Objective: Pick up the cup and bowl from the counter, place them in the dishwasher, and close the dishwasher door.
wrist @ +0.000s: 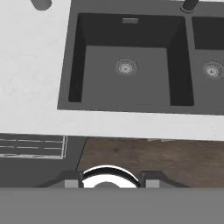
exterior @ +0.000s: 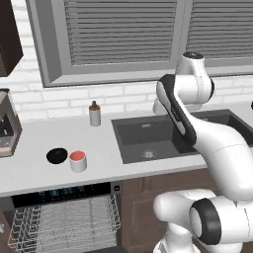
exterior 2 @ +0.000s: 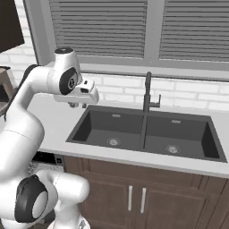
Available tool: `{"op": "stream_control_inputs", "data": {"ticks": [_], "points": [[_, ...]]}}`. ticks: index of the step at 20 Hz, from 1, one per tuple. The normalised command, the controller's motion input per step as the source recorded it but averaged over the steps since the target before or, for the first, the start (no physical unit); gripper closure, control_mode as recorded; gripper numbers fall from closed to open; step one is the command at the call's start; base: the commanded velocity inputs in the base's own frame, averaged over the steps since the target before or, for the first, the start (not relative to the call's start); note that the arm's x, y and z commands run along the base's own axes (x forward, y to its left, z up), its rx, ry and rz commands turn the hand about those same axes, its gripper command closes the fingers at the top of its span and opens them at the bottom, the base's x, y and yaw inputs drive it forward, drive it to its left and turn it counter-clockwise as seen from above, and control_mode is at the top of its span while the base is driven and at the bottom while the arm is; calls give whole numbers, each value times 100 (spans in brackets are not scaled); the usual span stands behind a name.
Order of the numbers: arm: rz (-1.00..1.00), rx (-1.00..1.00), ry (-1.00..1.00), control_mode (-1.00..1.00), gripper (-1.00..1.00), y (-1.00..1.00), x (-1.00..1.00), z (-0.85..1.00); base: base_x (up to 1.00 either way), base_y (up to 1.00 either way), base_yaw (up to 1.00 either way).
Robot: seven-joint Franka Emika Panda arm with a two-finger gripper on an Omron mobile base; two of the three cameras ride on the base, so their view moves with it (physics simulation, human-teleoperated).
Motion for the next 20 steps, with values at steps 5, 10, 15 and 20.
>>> {"op": "stream_control_inputs", "data": {"ticks": [5, 10, 15, 20], "points": [[0, 2, 0, -100, -100, 10, -17, -4, 0, 0, 0], [7, 5, 0, -100, -100, 91, -70, -43, 0, 0, 0], [12, 5, 0, -100, -100, 100, -53, -53, 0, 0, 0], [2, -5, 0, -100, -100, 64, -11, -64, 0, 0, 0]]}}
